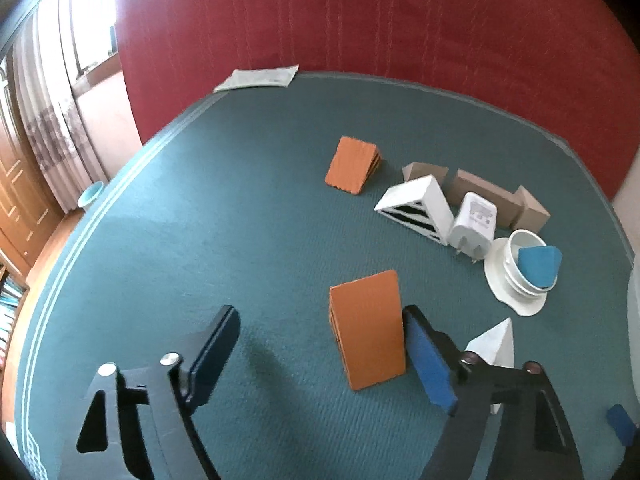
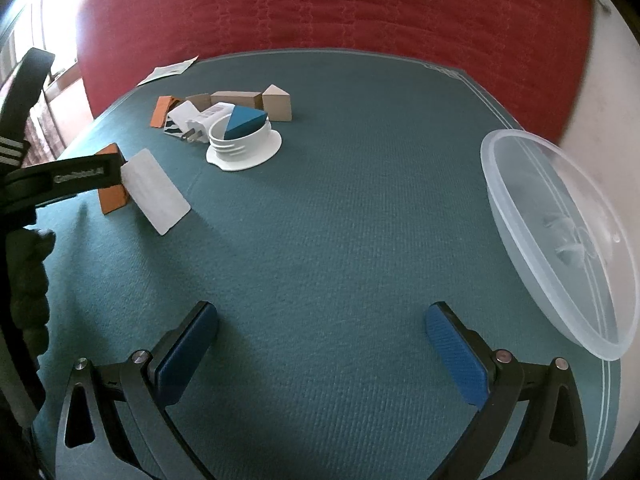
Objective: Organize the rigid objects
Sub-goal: 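Grasp the orange wedge block with the left gripper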
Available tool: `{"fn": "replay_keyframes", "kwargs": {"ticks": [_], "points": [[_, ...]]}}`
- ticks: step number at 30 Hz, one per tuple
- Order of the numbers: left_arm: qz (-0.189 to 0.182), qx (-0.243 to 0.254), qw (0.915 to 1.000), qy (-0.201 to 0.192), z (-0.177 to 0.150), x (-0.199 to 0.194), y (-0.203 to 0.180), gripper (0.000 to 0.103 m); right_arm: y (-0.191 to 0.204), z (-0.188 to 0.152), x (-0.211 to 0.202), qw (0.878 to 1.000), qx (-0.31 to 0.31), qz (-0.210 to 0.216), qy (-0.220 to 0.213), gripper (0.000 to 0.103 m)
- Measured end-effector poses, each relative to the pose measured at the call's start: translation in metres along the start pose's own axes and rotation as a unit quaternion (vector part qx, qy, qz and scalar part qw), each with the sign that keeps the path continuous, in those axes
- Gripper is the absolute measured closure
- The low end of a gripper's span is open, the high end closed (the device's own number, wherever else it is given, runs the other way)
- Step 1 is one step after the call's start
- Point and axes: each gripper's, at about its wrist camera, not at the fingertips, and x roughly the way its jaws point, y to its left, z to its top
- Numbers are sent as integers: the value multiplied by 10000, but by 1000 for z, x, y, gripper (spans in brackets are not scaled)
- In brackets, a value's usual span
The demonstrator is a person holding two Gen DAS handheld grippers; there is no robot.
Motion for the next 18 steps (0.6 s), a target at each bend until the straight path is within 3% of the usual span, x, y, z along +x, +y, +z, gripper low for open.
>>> {"fn": "replay_keyframes", "kwargs": {"ticks": [14, 18], "points": [[-493, 100, 9986, -132, -13, -11, 24, 69, 6, 0, -1, 9997, -151, 211, -47, 0], [-656, 175, 9975, -199, -20, -17, 36, 71, 14, 2, -2, 9989, -278, 379, -38, 3]]}}
